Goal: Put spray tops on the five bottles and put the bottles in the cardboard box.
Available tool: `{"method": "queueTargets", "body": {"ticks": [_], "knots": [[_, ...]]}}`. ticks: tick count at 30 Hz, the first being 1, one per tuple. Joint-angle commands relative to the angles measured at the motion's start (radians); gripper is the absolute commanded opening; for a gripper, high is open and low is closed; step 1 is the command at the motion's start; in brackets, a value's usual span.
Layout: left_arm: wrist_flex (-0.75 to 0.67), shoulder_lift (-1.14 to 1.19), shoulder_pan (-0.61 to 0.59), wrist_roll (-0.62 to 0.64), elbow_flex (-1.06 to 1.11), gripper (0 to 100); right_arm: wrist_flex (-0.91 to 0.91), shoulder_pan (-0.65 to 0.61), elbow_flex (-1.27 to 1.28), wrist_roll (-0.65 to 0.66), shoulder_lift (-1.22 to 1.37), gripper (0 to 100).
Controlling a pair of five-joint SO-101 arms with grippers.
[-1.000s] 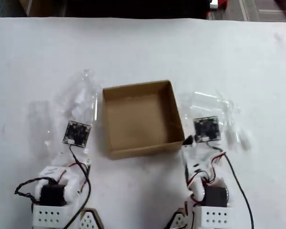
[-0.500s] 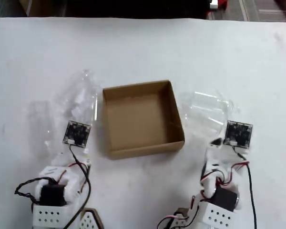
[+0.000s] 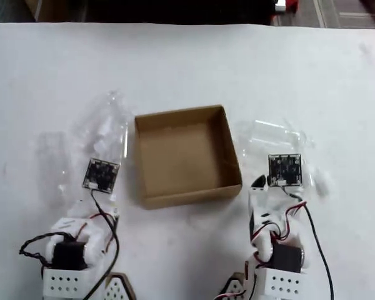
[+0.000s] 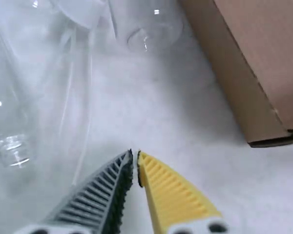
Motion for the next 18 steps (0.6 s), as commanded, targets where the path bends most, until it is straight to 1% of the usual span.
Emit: {"method": "queueTargets", "body": {"ticks": [1,3,5,8,14,18], "knots": [[0.009,-0.007,0.002,0.011,0.002,2,-0.019,0.008,0.009,-0.002,-0.004,2.2],[0.009,-0.007,0.002,0.012,0.002,2,-0.031,-0.015,0.009,-0.002,-0.001,2.2],[0.005,-0.007,0.002,0.012,0.002,2,-0.045,-0.07,0.009,0.002,0.001,2.2],[0.003,-0.007,0.004,0.012,0.002,2,-0.084,-0.131,0.009,0.055,0.001,2.2],[0.003,-0.007,0.001,0.011,0.002,2,-0.124,-0.074,0.009,0.064,0.001,2.2],[0.003,-0.007,-0.002,0.009,0.002,2,-0.102,-0.081,0.009,0.064,0.001,2.2]]}}
